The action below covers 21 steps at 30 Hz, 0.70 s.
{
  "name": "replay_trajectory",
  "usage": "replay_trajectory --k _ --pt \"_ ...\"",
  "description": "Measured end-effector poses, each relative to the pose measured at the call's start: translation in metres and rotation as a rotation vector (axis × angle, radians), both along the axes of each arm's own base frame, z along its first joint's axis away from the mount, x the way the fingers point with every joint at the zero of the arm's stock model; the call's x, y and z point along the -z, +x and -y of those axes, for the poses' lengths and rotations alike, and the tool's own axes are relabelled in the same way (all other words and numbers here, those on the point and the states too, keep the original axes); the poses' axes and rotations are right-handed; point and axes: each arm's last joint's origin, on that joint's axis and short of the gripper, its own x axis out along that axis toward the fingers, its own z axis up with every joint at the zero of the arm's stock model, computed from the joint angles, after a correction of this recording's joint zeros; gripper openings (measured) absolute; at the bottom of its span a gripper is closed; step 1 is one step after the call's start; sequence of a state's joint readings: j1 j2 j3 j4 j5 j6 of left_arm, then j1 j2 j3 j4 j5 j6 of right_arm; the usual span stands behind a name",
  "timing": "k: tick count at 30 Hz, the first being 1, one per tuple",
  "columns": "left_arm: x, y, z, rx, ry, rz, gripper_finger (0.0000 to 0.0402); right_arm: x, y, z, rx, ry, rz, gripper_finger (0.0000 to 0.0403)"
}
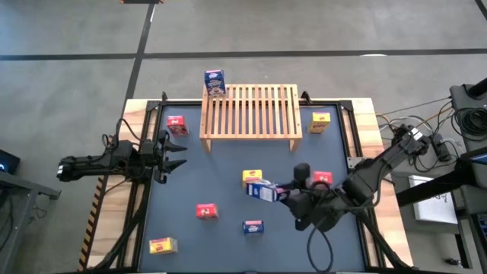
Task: Stack cereal on shelf
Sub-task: Put the right blue cereal box on the shelf aligned with the other blue cereal box
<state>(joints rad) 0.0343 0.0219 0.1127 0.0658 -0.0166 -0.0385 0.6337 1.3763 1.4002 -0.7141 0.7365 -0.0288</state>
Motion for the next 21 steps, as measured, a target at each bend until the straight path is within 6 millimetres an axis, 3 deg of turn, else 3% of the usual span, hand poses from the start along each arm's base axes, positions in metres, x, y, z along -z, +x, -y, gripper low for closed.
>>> replay_trajectory --k 21 --pt "-0.001 0.000 0.000 0.000 0.000 0.009 0.0194 -0.006 0.027 0.041 0.058 -0.028 0.020 0.0166"
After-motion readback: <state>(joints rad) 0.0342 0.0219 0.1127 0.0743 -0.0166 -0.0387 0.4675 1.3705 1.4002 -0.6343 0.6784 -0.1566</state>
